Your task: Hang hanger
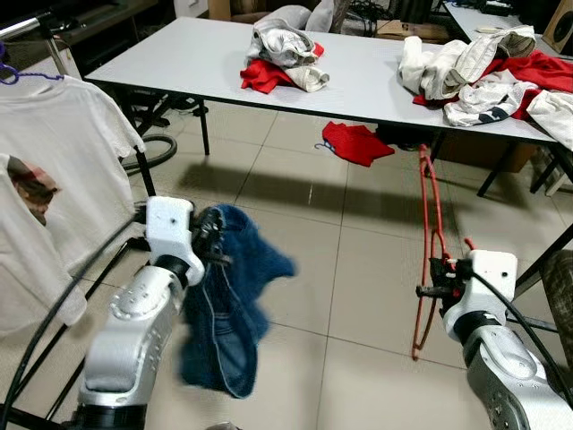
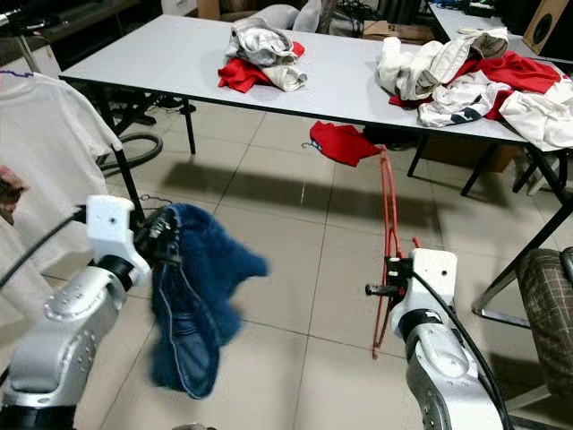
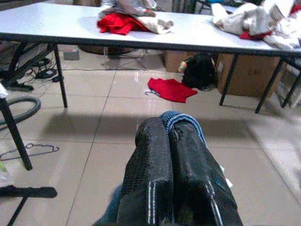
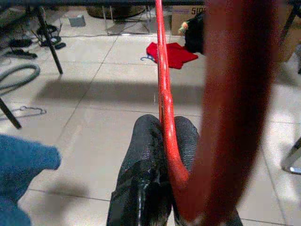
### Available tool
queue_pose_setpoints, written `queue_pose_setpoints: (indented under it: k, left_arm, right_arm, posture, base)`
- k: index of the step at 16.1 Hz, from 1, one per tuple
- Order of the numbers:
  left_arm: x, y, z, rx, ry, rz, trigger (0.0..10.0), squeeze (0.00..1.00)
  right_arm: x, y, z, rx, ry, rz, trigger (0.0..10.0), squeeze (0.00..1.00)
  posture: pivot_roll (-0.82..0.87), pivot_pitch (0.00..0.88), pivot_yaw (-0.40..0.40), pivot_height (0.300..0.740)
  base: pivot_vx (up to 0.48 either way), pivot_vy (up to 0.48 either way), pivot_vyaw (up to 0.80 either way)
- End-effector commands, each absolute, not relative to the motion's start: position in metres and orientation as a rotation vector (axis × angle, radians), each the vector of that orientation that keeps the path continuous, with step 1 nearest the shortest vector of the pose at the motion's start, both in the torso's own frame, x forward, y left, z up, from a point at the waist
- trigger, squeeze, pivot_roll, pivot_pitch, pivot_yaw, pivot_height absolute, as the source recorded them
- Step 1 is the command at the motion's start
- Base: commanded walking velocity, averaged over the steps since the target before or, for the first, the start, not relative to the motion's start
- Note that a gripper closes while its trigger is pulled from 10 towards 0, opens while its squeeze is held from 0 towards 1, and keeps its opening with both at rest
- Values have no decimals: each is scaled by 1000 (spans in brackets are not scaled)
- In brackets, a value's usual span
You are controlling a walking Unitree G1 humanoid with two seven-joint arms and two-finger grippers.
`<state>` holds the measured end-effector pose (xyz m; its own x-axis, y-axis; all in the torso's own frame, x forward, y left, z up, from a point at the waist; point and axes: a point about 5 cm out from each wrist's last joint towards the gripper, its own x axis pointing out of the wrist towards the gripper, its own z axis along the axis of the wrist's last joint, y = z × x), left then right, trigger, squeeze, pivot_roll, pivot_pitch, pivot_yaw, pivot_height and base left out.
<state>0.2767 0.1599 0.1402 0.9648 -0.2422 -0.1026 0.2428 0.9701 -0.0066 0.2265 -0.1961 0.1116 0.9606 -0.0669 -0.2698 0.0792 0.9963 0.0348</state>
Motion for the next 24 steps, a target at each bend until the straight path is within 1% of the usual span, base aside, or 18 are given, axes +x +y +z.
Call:
queue_pose_setpoints:
  k: [1,4,6,8,13,24]
  left_arm:
    - [278,157,148,28,60,-265,10000,0]
    - [279,151,151,20,28,-289,10000,0]
    - [282,149,154,20,13,-289,10000,0]
    - [284,149,155,8,6,-276,10000,0]
    - [288,143,157,-14,-1,-299,10000,0]
    - [292,138,157,-13,3,-299,10000,0]
  right_arm:
    - [228,-198,121,61,240,-84,10000,0]
    - [230,-194,127,52,211,-35,10000,0]
    - [236,-193,134,-50,171,-32,10000,0]
    - [239,-194,139,-42,141,-18,10000,0]
    - [243,-192,137,-63,185,37,10000,0]
    - [247,-188,139,-87,180,86,10000,0]
  posture:
    - [-54,0,31,740]
    - [-51,0,20,740]
    - [-50,0,16,740]
    - [-51,0,13,740]
    - [-59,0,15,740]
    - [-68,0,14,740]
  base:
    - [0,0,-538]
    - [0,0,-800]
    - [127,0,-800]
    - [268,0,-609]
    - [332,0,0]
    - [353,0,0]
